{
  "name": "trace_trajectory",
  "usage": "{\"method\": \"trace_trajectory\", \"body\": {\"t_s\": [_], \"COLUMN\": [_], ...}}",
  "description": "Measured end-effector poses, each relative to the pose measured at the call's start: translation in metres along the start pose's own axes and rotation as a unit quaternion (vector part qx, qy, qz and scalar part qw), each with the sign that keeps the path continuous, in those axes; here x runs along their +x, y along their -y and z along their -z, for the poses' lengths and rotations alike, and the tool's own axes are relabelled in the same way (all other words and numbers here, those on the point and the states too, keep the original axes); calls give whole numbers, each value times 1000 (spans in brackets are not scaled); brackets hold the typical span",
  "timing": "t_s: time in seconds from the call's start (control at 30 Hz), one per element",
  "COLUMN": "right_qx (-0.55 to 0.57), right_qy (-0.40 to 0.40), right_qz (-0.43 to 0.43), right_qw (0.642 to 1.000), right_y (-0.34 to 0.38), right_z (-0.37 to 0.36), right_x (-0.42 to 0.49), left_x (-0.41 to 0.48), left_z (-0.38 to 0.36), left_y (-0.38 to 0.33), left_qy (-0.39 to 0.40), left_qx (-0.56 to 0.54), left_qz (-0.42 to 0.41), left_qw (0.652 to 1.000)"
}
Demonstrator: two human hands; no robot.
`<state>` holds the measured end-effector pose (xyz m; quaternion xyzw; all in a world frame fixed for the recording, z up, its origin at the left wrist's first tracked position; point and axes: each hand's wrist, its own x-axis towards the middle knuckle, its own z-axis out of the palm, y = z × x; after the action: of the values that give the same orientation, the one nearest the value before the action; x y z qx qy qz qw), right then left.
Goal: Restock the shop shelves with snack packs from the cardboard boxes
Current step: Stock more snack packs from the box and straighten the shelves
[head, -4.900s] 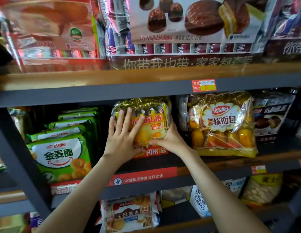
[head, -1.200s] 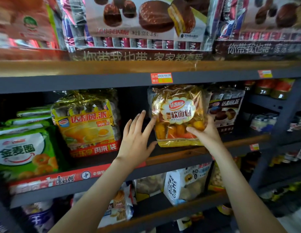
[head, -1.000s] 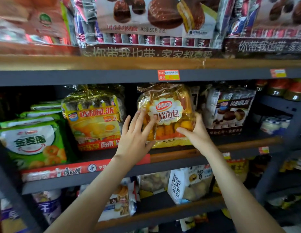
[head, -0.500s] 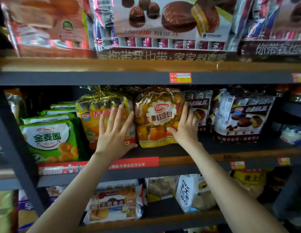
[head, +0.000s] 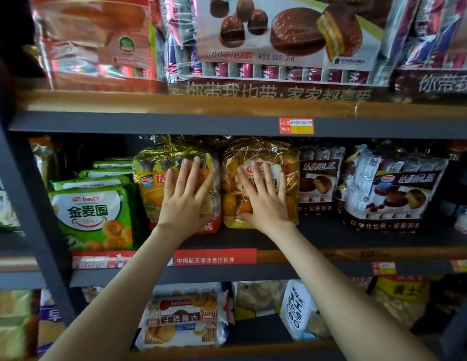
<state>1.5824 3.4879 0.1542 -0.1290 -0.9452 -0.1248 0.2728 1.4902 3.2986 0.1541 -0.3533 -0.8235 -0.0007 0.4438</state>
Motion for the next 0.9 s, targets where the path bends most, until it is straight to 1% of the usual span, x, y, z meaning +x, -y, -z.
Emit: {"method": "trace_trajectory", "body": {"t_s": [0.1, 0.23, 0.3, 0.4, 0.5, 0.6, 0.67, 0.7, 0.8, 0.9], "right_qx": [28, 85, 141, 233, 324, 391, 434, 452, 507, 529], "right_qy": [2, -27, -42, -96, -133, -141, -113, -87, 42, 167], "right_qz": [4, 24, 17, 12, 16, 44, 74, 90, 139, 191], "right_qw": [1000, 996, 989, 968, 937, 908, 891, 883, 850, 810], "right_y": [4, 3, 14, 51, 101, 162, 210, 234, 309, 386], "right_z": [1, 13, 22, 33, 41, 48, 49, 48, 41, 30], "right_x": [-1, -18, -32, -59, -87, -109, -124, -132, -157, -182], "left_x": [-2, -10, -19, -43, -85, -142, -186, -209, -286, -369], "left_z": [3, 12, 22, 38, 59, 90, 106, 111, 124, 136], "left_y": [-5, -9, -13, -14, -2, 21, 42, 54, 92, 128], "left_qy": [0, -3, 5, 21, 20, 52, 81, 89, 132, 190], "left_qx": [-15, -45, -70, -135, -245, -353, -387, -395, -396, -362], "left_qz": [8, 6, 10, 22, 53, 121, 183, 212, 318, 439], "left_qw": [1000, 999, 997, 990, 968, 926, 900, 889, 851, 800]}}
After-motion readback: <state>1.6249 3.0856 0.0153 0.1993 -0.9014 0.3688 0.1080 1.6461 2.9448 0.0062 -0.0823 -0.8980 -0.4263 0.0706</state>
